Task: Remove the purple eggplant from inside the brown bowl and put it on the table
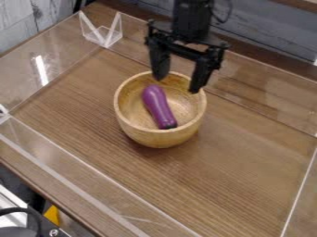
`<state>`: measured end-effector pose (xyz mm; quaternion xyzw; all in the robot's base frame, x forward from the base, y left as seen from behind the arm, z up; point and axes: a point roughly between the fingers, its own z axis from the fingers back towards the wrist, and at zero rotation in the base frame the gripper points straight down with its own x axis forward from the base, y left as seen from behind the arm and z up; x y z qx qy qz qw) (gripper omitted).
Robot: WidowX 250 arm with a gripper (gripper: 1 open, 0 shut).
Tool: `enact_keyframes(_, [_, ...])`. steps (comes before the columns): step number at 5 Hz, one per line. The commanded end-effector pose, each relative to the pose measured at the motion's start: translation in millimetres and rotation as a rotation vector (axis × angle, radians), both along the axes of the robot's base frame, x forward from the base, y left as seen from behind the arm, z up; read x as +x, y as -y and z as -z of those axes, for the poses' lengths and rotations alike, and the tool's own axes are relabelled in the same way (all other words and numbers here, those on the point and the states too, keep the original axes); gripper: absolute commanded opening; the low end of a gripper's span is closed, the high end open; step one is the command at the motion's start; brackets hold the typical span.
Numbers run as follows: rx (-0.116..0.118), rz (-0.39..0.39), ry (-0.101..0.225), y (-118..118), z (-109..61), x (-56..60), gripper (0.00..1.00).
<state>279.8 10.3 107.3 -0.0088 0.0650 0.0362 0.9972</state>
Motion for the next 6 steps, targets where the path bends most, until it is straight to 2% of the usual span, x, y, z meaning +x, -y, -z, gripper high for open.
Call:
enact_keyframes(1, [-0.002, -0.059, 0.076, -12.0, -14.8, -1.7, 1.0])
enact_keyframes(3, [-0.012, -0.189, 0.087, -21.8, -6.7, -3.7, 1.0])
enact_keyframes(6, [-0.023, -0.351, 0.138, -28.7, 7.4, -3.1, 1.0])
